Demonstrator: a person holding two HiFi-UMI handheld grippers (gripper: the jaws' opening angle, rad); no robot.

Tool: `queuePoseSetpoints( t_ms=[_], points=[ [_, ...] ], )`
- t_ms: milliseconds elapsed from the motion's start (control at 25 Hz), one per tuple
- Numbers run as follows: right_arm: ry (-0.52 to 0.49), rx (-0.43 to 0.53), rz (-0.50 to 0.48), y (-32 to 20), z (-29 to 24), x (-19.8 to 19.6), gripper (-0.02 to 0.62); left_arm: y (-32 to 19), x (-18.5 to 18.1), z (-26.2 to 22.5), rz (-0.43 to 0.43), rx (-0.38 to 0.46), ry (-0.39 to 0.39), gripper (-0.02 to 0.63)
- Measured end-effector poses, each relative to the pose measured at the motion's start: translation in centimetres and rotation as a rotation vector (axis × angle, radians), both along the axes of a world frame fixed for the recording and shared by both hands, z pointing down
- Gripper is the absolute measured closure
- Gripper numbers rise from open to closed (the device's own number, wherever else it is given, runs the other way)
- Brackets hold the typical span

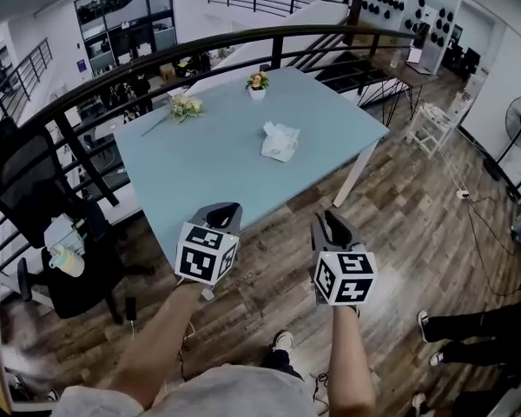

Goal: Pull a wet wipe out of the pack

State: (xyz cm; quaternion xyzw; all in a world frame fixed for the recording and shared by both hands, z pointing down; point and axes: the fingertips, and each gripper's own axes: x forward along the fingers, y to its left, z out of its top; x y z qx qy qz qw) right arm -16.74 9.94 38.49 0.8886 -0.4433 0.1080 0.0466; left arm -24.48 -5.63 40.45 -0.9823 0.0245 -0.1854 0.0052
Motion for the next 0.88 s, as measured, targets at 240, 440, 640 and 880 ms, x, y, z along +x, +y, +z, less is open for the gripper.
queuePoseSetpoints(
  t_ms=[240,440,640,880],
  points=[
    [-0.010,-0.010,-0.034,0.4,-0.1,4.0,0.481,0.9,3.7,-0.5,-0.026,0.007,0.000,0.611],
    [-0.022,-0.013,-0.060,0.7,-0.2,6.6,0.443,1.2,6.0,-0.9,-0.055,0.008,-0.001,0.611],
    [-0.037,-0.003,-0.100,0.7,-0.1,8.6,0.402,1.7,7.5,-0.4,-0.088,-0.001,-0.011,0.611],
    [-0.051,-0.006,-0.140,0.6,0.3,11.0,0.366,1.7,9.3,-0.3,-0.149,-0.017,-0.003,0.611]
  ],
)
